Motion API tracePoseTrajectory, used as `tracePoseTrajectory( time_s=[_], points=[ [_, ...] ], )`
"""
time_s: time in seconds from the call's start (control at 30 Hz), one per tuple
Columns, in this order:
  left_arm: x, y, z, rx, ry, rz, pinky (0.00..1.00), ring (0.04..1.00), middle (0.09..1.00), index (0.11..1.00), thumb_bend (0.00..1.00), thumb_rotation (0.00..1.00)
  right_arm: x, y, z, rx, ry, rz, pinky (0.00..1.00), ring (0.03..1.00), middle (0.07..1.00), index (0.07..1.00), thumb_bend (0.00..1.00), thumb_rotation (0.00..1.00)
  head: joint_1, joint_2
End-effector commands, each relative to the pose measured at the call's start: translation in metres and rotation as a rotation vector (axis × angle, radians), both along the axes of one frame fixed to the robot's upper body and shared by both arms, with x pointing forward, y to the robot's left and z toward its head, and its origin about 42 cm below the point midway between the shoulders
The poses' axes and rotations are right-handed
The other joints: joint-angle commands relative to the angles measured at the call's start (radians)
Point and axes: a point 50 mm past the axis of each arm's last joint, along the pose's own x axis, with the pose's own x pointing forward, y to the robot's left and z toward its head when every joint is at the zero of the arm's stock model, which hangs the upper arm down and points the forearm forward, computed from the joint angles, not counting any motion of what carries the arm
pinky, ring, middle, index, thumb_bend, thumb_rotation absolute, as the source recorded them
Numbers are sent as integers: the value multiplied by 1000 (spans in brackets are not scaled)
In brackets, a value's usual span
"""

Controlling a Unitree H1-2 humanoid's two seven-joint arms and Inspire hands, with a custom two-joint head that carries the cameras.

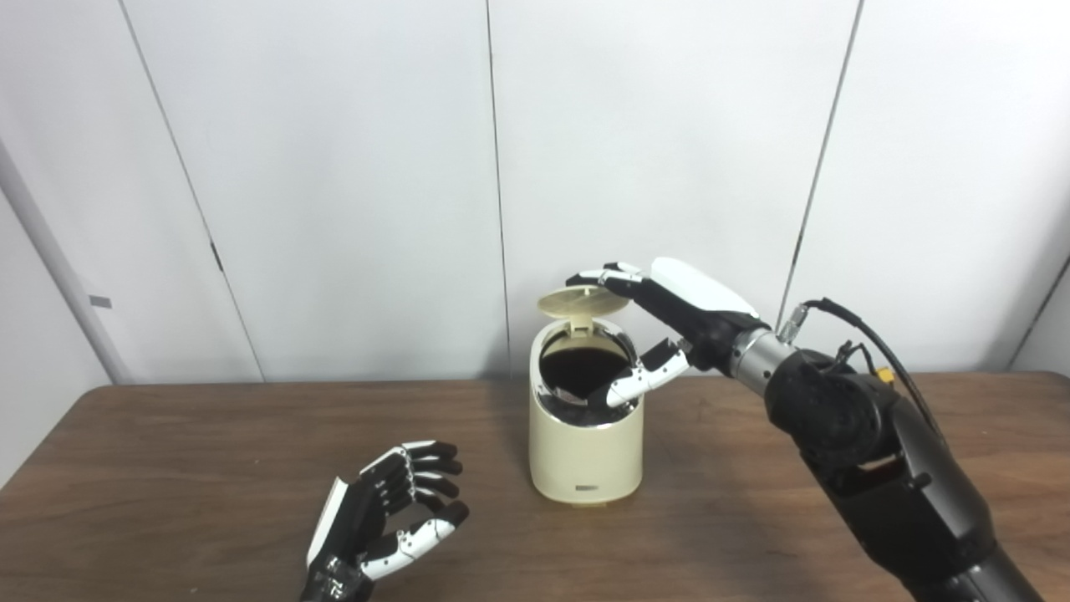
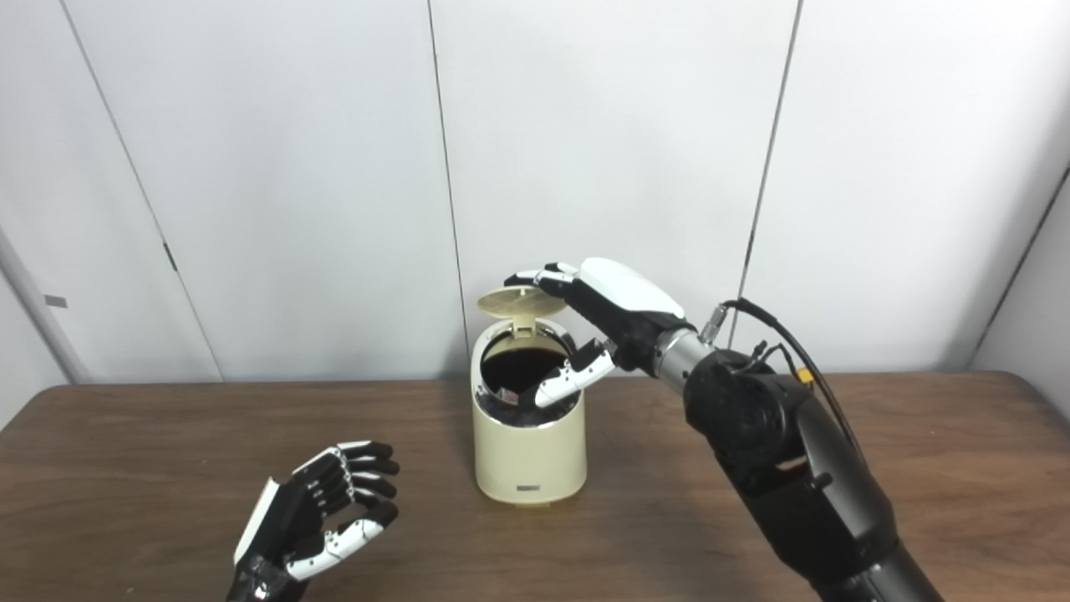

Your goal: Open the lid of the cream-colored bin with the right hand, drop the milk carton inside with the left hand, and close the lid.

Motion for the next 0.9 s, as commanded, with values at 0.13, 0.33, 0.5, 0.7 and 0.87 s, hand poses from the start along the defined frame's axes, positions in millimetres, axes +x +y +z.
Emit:
tracePoseTrajectory(
  time_s=[0.13,0.33,0.5,0.7,0.87],
  points=[
    [-5,-7,-7,-31,19,-2,462,572,649,699,670,206,-10,-15,23,-34,-109,17,855,977,859,848,773,361,0,6],
    [-5,-7,-6,-24,19,2,462,572,648,697,652,178,-21,-17,22,-76,-123,30,879,993,858,839,779,341,1,12],
    [-5,-6,-6,-16,17,8,463,573,648,696,657,199,-27,-16,22,-109,-139,47,893,989,829,823,784,348,2,18],
    [-6,-7,-5,-16,22,7,465,578,651,700,666,206,-32,-15,19,-136,-143,55,881,963,790,793,807,312,3,23],
    [-6,-7,-5,-18,24,3,467,579,653,702,660,203,-34,-13,15,-128,-95,69,922,988,807,803,796,295,7,26]
  ],
)
